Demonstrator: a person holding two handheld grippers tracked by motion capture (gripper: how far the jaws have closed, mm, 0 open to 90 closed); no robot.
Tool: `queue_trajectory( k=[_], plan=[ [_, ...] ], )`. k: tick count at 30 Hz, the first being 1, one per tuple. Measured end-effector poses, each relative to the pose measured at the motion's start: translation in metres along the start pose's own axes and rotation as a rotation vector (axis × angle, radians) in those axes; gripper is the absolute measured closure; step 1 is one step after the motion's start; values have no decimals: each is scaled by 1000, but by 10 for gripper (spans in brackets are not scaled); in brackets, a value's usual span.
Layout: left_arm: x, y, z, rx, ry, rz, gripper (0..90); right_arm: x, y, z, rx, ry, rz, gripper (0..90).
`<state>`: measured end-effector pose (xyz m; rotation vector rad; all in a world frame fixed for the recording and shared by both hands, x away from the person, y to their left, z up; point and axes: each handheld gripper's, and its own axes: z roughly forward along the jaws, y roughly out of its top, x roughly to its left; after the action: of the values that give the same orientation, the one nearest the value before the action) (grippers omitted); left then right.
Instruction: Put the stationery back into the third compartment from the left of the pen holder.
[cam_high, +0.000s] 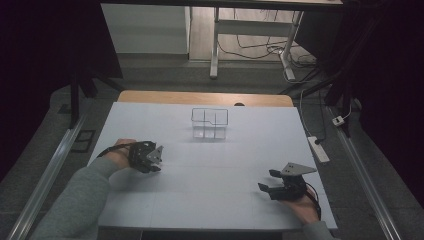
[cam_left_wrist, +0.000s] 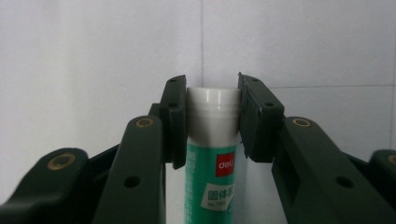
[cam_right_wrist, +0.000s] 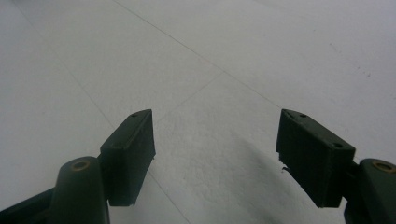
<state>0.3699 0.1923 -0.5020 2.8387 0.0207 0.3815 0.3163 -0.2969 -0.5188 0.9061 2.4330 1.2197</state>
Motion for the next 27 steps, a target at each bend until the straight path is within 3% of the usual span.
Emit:
queue_trajectory(
  k=[8,18,27],
  plan=[
    [3,-6,-15,-61,44,-68,650,-1,0,0,2,-7,-1,277],
    [5,-14,-33,-160,99,-184,649,-1,-1,-2,-3,-14,2,276],
    [5,-16,-38,-262,103,-295,648,-1,-1,-2,0,-19,1,276]
  ],
)
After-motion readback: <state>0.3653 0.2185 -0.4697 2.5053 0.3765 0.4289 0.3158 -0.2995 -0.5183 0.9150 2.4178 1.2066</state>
